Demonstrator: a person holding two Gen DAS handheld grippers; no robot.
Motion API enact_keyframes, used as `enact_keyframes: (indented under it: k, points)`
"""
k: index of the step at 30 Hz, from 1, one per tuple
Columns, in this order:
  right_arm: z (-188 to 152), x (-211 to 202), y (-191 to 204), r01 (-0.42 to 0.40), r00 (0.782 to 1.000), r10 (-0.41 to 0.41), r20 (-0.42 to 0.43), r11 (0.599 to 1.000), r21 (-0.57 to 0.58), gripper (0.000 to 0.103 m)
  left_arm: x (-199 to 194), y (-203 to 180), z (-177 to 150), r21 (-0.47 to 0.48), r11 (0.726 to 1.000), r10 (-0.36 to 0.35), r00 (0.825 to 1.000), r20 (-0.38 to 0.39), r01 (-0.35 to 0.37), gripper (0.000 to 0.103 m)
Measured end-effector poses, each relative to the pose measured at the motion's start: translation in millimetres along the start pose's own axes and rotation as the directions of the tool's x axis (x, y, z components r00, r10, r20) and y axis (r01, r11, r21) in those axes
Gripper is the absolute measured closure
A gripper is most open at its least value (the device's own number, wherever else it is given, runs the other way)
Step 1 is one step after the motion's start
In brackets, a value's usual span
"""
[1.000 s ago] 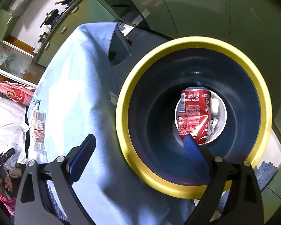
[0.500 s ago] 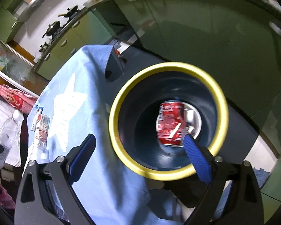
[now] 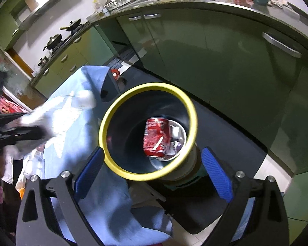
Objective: Collect trash
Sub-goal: 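Carry the water bottle over the bin and open the left gripper, then move the right gripper to the table and grasp the clear plastic cup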
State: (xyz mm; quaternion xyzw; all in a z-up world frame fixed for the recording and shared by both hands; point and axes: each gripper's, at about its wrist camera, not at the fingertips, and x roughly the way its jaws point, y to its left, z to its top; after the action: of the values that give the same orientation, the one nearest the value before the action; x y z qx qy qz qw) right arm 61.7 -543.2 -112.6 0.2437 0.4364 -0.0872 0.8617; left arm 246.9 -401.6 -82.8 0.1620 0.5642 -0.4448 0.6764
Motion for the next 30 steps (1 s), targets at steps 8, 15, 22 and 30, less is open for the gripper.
enact_keyframes:
  k: [8, 15, 22, 30]
  points:
    - [-7.5, -8.0, -21.0, -0.003, 1.000, 0.003, 0.007, 0.999, 0.041, 0.012, 102.8, -27.5, 44.2, -0.065, 0.998, -0.018, 0.997, -0.070, 0.013, 0.034]
    - [-9.5, -9.8, -21.0, -0.015, 1.000, 0.014, 0.008, 0.999, 0.043, 0.012, 111.4, -19.9, 41.3, -0.108, 0.994, -0.034, 0.999, -0.038, 0.029, 0.020]
    - [-14.8, -6.8, -11.9, 0.009, 1.000, -0.009, -0.009, 1.000, 0.017, 0.012, 5.2, 12.8, 0.5, -0.142, 0.989, -0.026, 0.986, 0.167, 0.050, 0.018]
    - [-22.2, 10.1, 29.6, -0.002, 0.997, -0.003, -0.074, 0.998, -0.070, 0.012, -115.7, 74.4, -104.4, -0.269, 0.962, 0.057, 0.921, 0.384, 0.052, 0.012]
